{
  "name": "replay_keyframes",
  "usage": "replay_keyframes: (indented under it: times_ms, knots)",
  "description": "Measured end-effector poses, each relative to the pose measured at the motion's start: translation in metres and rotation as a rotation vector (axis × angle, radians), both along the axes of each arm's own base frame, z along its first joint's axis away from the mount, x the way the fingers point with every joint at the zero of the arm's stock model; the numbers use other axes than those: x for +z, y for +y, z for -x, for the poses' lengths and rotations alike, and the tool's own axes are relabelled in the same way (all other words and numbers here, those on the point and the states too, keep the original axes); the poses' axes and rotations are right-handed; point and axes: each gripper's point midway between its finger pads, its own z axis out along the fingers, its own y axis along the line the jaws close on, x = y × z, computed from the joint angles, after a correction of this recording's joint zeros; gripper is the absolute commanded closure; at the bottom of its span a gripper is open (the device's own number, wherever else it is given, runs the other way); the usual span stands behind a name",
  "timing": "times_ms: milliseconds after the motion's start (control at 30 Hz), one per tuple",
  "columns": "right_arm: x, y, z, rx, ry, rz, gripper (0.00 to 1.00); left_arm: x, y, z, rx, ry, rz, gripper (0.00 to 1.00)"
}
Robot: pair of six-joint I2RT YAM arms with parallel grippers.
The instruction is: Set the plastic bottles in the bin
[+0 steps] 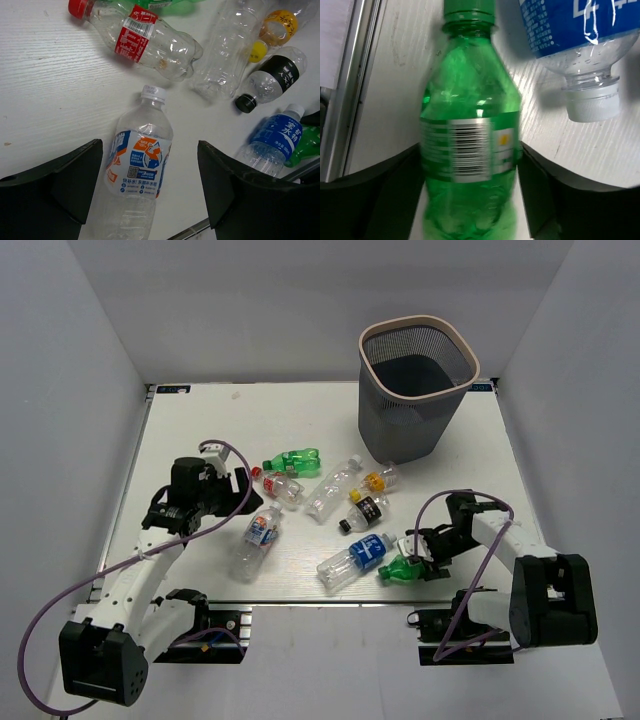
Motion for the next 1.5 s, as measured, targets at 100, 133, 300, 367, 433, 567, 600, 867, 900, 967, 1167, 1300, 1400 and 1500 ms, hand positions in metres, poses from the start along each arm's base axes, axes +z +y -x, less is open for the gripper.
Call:
replay_keyframes:
  times_ms: [100, 133, 300, 367, 433, 567, 600, 867, 900, 967, 1167, 1300, 1400, 1500]
  knots:
    - [-0.001, 0.0, 0.0, -0.004, 0.008, 0.004, 0.51, -0.001, -0.003, 0.001, -0.011, 0.01, 0.014, 0.14]
    - [-0.001, 0.0, 0.0, 0.0, 0.009, 0.003, 0.6, -0.001, -0.004, 0.002, -0.012, 0.016, 0.017, 0.14]
    - [0.009, -0.003, -0.002, 0.028, 0.021, 0.022, 0.83, -0.009, -0.008, 0.003, -0.02, 0.065, 0.033, 0.14]
    - [0.024, -0.002, -0.003, 0.04, 0.005, 0.016, 0.84, -0.009, -0.008, 0.005, -0.024, 0.083, 0.034, 0.14]
    - [0.048, 0.002, -0.011, 0.043, -0.056, -0.01, 0.84, -0.009, -0.009, 0.005, -0.026, 0.096, 0.036, 0.14]
    - [0.121, 0.022, -0.038, 0.026, -0.211, -0.133, 0.84, -0.006, -0.013, 0.002, -0.042, 0.129, 0.035, 0.14]
    - [0.142, 0.029, -0.046, 0.015, -0.244, -0.179, 0.84, -0.006, -0.014, 0.001, -0.047, 0.144, 0.032, 0.14]
    - [0.27, 0.081, -0.124, -0.226, -0.371, -0.595, 0.84, -0.018, -0.005, 0.001, -0.025, 0.272, -0.093, 0.14]
    - [0.283, 0.086, -0.134, -0.264, -0.367, -0.637, 0.84, -0.02, -0.004, 0.001, -0.019, 0.287, -0.108, 0.14]
    - [0.31, 0.093, -0.156, -0.329, -0.365, -0.711, 0.84, -0.022, -0.001, 0.003, -0.009, 0.311, -0.135, 0.14]
    - [0.387, 0.095, -0.256, -0.604, -0.409, -0.889, 0.83, -0.022, -0.002, 0.007, -0.017, 0.338, -0.179, 0.13]
    - [0.423, 0.087, -0.3, -0.737, -0.427, -0.962, 0.68, -0.024, -0.004, 0.013, -0.03, 0.351, -0.195, 0.1]
    - [0.434, 0.084, -0.324, -0.801, -0.414, -0.972, 0.36, -0.024, -0.008, 0.015, -0.046, 0.351, -0.198, 0.09]
    - [0.423, 0.081, -0.346, -0.866, -0.361, -0.935, 0.1, -0.024, -0.012, 0.017, -0.061, 0.349, -0.201, 0.07]
